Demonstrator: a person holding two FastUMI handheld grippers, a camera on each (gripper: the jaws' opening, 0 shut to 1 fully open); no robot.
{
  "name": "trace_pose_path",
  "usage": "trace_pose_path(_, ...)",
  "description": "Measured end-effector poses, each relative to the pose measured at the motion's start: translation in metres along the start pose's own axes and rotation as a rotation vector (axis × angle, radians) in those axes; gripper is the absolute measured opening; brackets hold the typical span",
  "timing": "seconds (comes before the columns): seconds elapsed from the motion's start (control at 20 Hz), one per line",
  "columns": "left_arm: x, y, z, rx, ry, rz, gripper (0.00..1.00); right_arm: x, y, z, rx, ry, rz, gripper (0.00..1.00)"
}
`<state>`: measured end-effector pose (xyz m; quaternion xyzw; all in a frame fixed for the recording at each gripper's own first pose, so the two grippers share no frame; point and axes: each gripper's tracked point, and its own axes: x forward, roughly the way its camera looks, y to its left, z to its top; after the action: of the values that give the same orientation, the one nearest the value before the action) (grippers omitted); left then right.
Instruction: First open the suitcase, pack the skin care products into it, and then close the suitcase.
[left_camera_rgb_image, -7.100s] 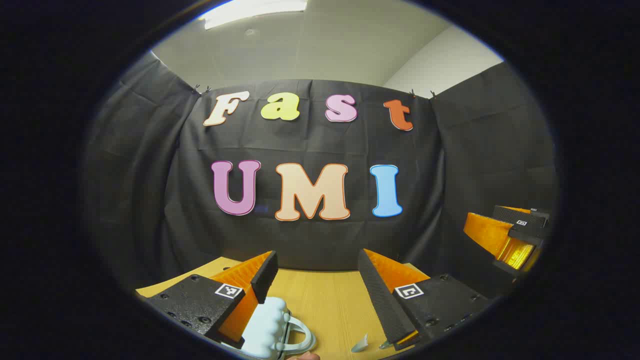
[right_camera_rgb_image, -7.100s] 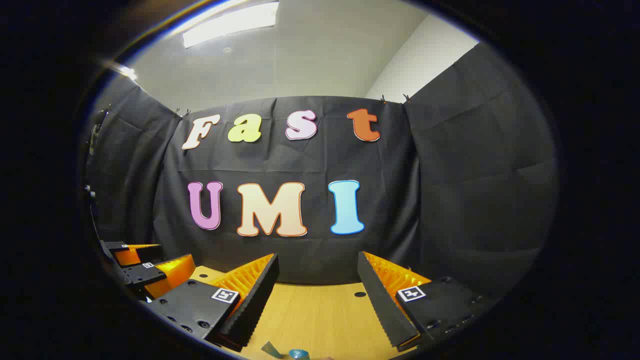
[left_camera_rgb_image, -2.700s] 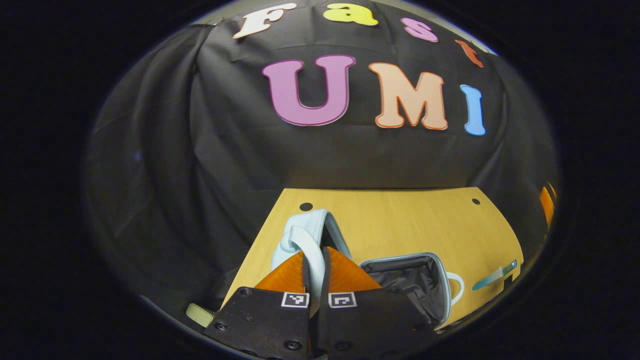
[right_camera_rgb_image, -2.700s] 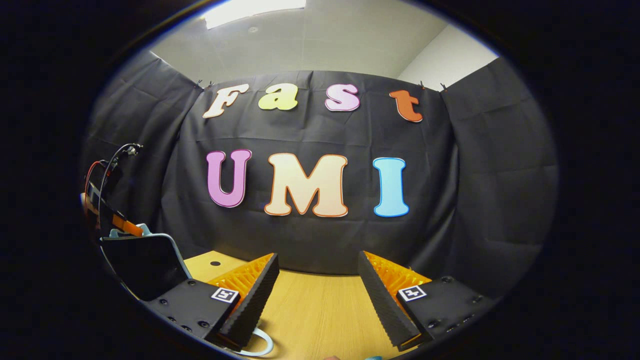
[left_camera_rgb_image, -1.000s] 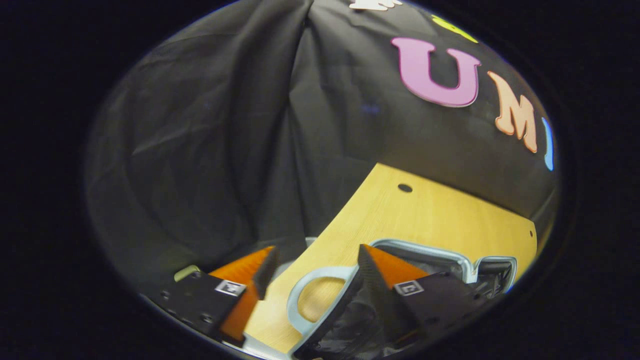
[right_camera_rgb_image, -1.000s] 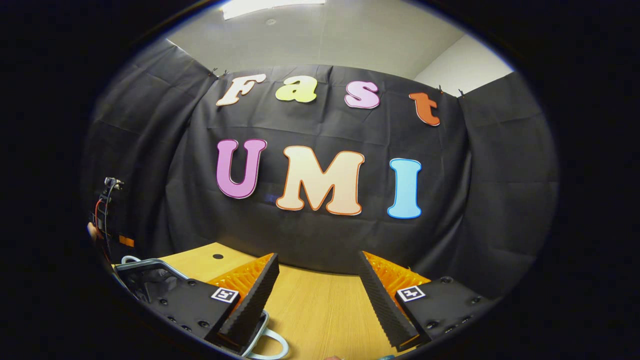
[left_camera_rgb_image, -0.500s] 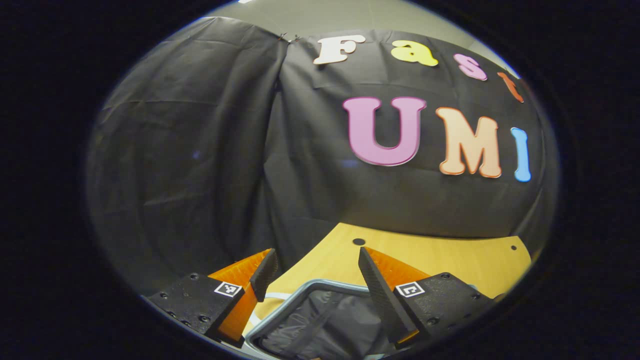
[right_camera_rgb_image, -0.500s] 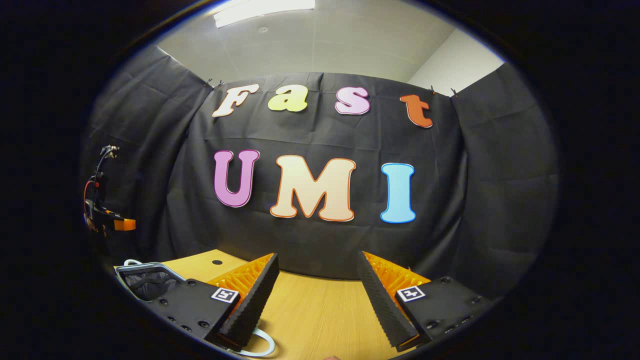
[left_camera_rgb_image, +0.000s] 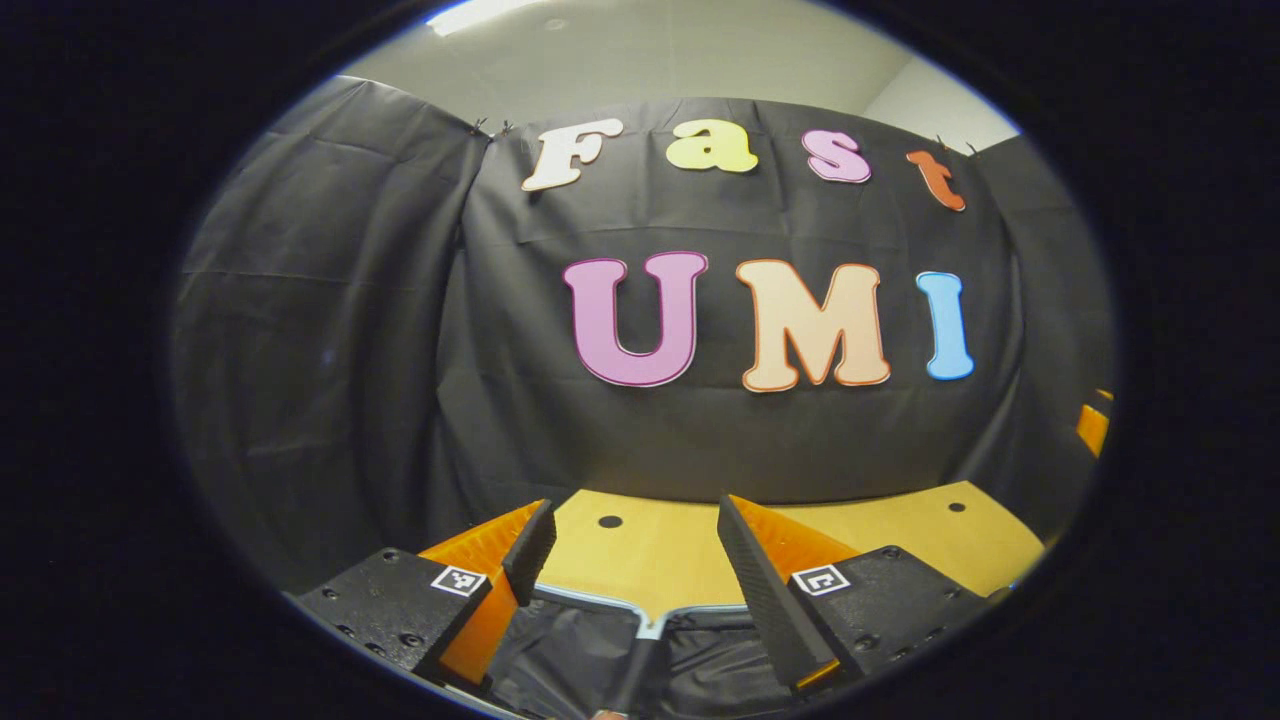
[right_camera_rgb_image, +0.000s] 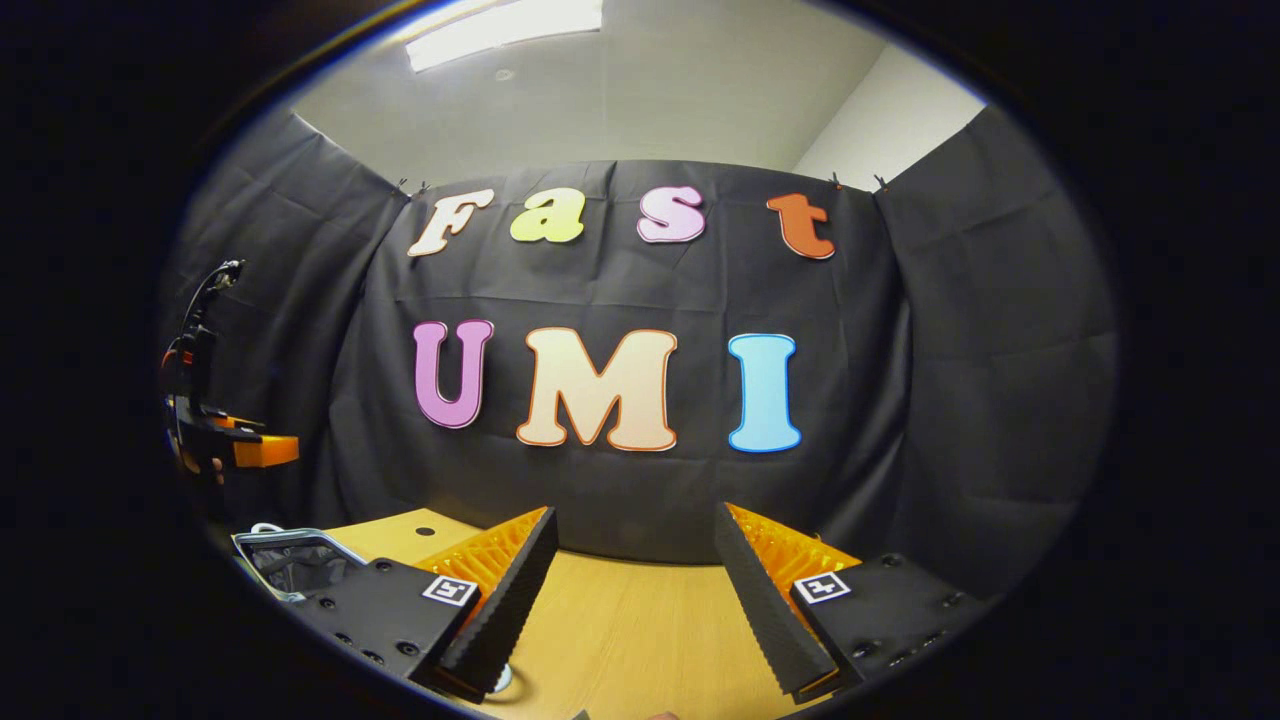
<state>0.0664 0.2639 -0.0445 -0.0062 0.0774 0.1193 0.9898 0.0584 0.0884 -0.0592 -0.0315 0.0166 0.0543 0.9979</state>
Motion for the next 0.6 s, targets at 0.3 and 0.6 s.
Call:
trace_pose_path(0.3,-0.016,-0.048,-0.005,0.003,0.016,-0.052,0.95,-0.011,-0.024,0.003,0.01,-0.015,0.002,0.98)
trace_pose_path(0.6,-0.039,-0.109,-0.025,0.017,0.057,-0.142,0.95,-0.023,-0.045,-0.004,0.014,-0.007,0.011,0.98)
